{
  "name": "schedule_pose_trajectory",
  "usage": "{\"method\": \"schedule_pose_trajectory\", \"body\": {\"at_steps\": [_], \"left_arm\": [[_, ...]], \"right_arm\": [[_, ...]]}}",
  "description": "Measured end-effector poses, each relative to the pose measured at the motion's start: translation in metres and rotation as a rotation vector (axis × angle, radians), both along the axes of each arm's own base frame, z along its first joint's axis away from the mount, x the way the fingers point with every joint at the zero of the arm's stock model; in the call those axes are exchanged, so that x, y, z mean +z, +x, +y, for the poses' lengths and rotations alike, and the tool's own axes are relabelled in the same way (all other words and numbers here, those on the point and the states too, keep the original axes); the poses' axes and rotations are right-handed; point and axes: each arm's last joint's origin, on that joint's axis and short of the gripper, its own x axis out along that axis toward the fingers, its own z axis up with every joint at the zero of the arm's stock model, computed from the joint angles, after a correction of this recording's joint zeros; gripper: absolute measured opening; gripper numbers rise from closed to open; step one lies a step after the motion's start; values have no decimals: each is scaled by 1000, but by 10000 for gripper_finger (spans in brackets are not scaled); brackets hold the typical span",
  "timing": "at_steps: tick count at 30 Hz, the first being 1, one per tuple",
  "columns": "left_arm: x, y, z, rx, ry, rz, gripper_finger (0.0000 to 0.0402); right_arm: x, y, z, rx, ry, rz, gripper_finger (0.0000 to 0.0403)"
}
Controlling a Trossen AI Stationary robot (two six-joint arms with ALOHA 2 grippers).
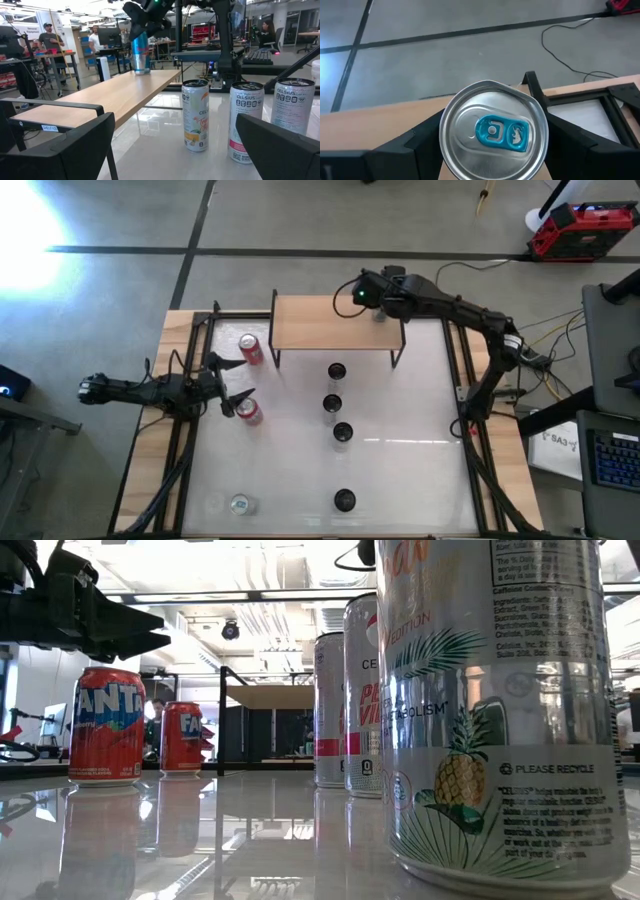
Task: Place canned beverage on shelf
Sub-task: Put the top blue soda can on the shelf
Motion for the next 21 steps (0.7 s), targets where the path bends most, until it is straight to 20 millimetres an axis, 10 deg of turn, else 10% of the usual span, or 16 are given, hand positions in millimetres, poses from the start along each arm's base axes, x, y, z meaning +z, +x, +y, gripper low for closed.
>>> {"method": "schedule_pose_trajectory", "body": {"at_steps": [21], "left_arm": [[0, 0, 0, 1, 0, 0, 400]], "right_arm": [[0, -10, -29, 11, 2, 9, 260]]}}
